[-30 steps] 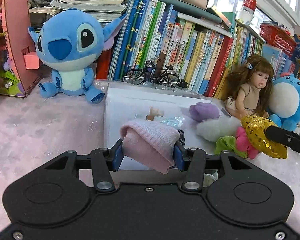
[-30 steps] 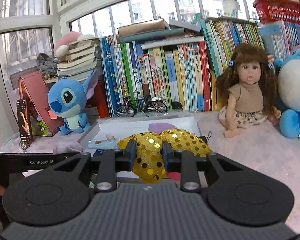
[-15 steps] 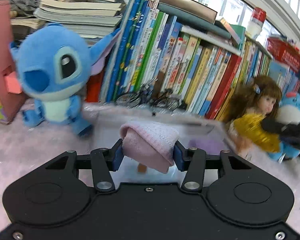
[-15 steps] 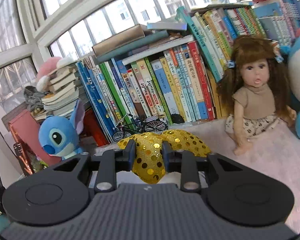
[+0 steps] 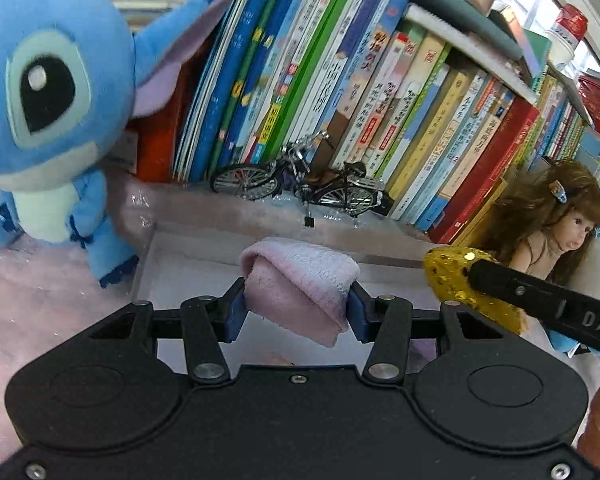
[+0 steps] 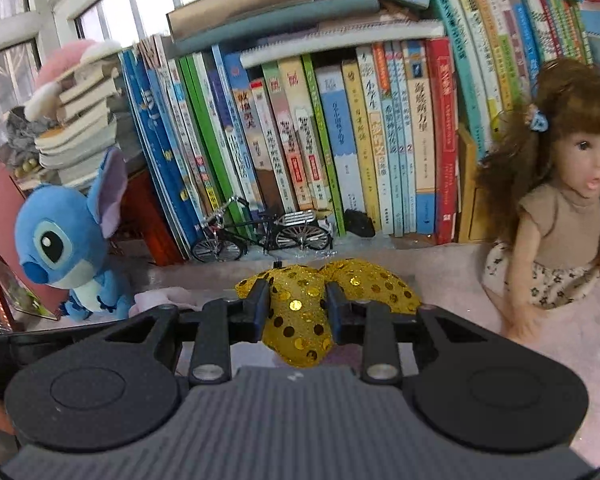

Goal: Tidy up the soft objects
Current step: 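Lift and carry the pink cloth and gold pouch over the tray with both tools, then open left tool to drop pink cloth while right tool drops gold pouch in tray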

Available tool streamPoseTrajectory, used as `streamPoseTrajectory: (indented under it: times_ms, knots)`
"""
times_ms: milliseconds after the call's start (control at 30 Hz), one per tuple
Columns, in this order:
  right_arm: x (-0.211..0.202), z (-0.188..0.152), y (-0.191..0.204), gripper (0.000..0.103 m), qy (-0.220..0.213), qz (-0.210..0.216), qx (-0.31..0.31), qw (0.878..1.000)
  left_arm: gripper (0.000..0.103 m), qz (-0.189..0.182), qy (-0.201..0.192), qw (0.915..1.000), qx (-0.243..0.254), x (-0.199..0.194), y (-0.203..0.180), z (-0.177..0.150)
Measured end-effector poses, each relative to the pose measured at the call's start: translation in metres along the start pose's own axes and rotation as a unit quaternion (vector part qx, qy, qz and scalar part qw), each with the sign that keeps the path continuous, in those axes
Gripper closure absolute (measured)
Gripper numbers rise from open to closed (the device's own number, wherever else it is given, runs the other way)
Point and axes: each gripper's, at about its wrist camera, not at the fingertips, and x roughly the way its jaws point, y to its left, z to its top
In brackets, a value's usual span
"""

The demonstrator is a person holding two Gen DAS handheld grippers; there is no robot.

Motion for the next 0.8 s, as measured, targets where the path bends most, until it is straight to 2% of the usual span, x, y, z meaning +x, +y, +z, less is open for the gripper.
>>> streamPoseTrajectory:
  times_ms: [200, 500, 633, 700, 800]
  knots:
    - [0.026, -0.006, 0.0, 0.066, 0.021, -0.01, -0.002, 1.0, 0.055, 0.004, 0.012, 0.9999, -0.006, 0.014, 0.007, -0.005]
    - [0.043, -0.014, 0.0, 0.062, 0.033, -0.008, 0.011, 0.999, 0.054, 0.008, 0.028, 0.9995, -0.014, 0.025, 0.01, -0.012]
    - [0.042, -0.014, 0.002, 0.056, 0.03, -0.012, 0.013, 0.999, 0.043, 0.008, 0.021, 0.9997, -0.013, 0.02, 0.009, -0.013]
    - [0.039, -0.014, 0.002, 0.046, 0.028, -0.01, 0.014, 0.999, 0.036, 0.003, 0.017, 0.9997, -0.015, 0.016, 0.008, -0.012]
    - [0.035, -0.013, -0.001, 0.04, 0.025, -0.008, 0.028, 0.999, 0.031, 0.004, 0.012, 0.9999, -0.01, 0.008, 0.006, -0.011]
